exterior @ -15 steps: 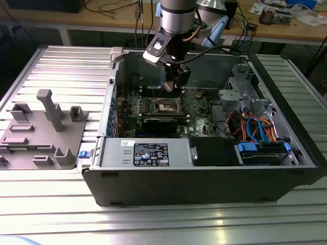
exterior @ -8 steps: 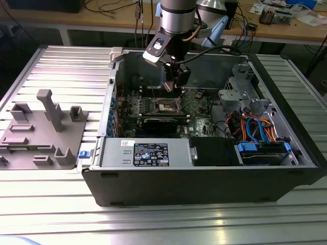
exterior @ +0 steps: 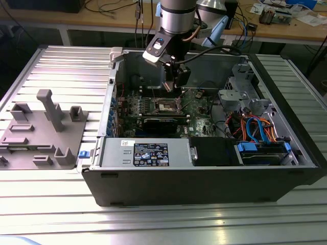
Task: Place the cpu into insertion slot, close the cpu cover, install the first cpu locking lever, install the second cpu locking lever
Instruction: 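Place the cpu into insertion slot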
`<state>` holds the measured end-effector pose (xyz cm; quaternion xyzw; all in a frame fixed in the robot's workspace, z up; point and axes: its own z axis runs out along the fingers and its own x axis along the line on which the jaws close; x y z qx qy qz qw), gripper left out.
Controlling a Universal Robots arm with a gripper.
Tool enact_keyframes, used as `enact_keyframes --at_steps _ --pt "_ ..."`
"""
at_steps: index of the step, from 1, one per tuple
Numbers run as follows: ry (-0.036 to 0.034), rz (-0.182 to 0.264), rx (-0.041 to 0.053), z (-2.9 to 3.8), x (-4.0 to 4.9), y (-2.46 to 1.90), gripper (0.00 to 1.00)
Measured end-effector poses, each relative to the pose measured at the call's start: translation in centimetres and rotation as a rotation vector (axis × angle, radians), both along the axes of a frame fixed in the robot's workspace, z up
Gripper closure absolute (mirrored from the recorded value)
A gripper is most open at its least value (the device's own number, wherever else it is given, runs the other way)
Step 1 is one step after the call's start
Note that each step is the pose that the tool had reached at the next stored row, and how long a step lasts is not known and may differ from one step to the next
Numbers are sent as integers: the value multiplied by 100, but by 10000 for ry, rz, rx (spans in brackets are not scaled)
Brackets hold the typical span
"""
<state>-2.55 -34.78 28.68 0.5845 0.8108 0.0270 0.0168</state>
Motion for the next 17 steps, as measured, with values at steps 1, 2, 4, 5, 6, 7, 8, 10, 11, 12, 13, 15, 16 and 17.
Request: enact_keyframes --at_steps 1,2,4,5,6,7,8,10,11,12,13,15,16,17 --pt "0 -3 -1 0 0 0 46" --pt "0 -6 0 0 0 0 46" --pt "0 -14 0 0 0 0 46" --pt "0 -20 0 0 0 0 46" --pt "0 -23 0 0 0 0 46" --pt "0 -27 0 0 0 0 46" --pt "0 -31 0 0 0 0 46" --pt "0 -39 0 0 0 0 46" --pt "0 -46 0 0 0 0 46" --pt "0 -50 0 0 0 0 46" --pt "0 -52 0 0 0 0 46" --pt "0 -67 0 0 0 0 46" --pt "-1 -71 0 0 0 0 46" --pt "0 -75 -1 0 0 0 46"
